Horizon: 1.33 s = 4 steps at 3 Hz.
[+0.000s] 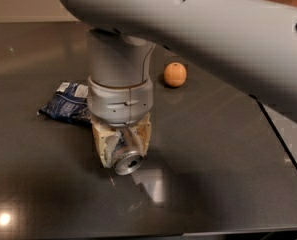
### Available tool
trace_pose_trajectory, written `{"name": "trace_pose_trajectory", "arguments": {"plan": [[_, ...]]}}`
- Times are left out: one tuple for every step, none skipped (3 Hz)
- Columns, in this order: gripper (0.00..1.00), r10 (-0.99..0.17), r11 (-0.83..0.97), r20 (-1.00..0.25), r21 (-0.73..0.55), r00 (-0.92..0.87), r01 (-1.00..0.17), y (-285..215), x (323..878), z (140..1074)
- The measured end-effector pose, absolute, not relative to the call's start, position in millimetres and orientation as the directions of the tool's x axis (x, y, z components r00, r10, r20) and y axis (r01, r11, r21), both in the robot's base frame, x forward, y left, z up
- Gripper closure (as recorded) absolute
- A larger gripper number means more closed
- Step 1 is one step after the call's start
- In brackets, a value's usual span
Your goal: Place redbull can upright
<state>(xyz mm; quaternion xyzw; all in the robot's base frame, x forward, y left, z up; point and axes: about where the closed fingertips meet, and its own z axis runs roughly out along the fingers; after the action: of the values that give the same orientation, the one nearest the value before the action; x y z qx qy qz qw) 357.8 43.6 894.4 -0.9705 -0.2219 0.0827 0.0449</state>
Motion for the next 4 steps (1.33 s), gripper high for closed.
{"name": "trace_pose_trajectory", "arguments": {"plan": [[1.00, 0.270, -0.956, -0.203, -0.173, 0.941, 0.237, 48.1, 371.2, 896.8], [1.00, 0.103, -0.977, -0.225, -0.207, 0.969, 0.055, 47.2, 375.9, 904.1], [1.00, -0.098, -0.962, -0.187, -0.235, 0.977, -0.142, 42.5, 373.9, 918.3], [1.00, -0.097, -0.961, -0.185, -0.237, 0.978, -0.140, 42.8, 374.1, 918.4]]}}
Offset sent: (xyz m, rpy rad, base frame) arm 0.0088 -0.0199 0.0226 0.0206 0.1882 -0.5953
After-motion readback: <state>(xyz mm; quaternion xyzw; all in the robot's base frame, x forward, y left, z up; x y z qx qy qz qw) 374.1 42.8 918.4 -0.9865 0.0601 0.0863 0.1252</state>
